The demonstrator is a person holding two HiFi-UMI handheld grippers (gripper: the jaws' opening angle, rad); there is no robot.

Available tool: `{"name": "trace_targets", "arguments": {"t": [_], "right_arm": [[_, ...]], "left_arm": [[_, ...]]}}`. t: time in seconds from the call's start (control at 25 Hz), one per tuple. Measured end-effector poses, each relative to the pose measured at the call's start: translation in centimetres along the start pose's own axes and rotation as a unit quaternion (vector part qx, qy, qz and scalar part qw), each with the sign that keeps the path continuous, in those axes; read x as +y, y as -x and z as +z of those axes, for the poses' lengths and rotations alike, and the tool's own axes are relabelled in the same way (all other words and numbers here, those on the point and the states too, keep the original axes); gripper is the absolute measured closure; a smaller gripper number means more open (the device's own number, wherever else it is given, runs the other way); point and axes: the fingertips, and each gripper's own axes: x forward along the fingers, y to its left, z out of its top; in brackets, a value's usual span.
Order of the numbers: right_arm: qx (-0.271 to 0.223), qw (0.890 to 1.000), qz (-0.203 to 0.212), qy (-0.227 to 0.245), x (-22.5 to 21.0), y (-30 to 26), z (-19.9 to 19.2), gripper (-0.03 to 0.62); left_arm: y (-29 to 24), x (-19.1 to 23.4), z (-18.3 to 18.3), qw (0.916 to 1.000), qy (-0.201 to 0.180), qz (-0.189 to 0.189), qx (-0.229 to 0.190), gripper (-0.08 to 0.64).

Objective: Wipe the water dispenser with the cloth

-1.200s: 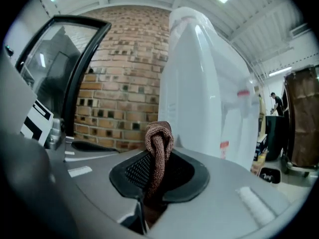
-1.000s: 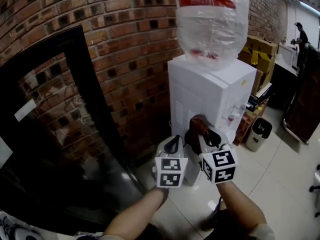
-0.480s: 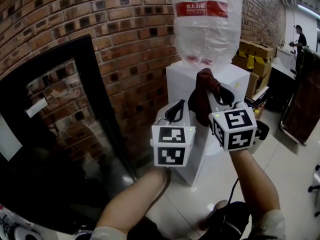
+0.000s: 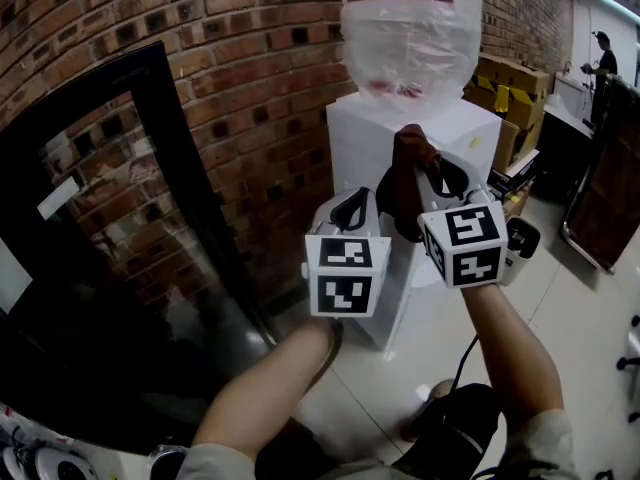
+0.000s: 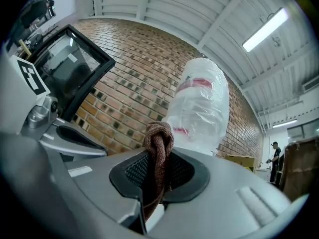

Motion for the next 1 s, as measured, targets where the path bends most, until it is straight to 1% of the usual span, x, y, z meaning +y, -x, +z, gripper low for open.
{"name": "trace_targets", "arguments": {"t": [0.28,0.44,0.72,1.0], "right_arm": [[0.008,1.0,-0.001,-0.008,0.6,0.4,-2.1,0.52],[0.019,1.0,0.0,-0.016,1.2,0.8,-4.0,0.52],[0.055,0.998,0.003,-0.039,2.9,1.8,-8.9,0.52],[0.101,0.993,0.007,-0.062,5.5,2.8,-15.8,0.52]], "left_arm": [[-0.3,-0.6,-3.1,0.9997,0.011,-0.002,0.023,0.56],[-0.2,-1.6,-5.0,0.9993,0.009,-0.01,0.035,0.56],[0.1,-2.2,-9.1,0.9981,0.014,-0.014,0.059,0.56],[0.1,-2.3,-14.2,0.9962,0.024,-0.013,0.083,0.56]]}}
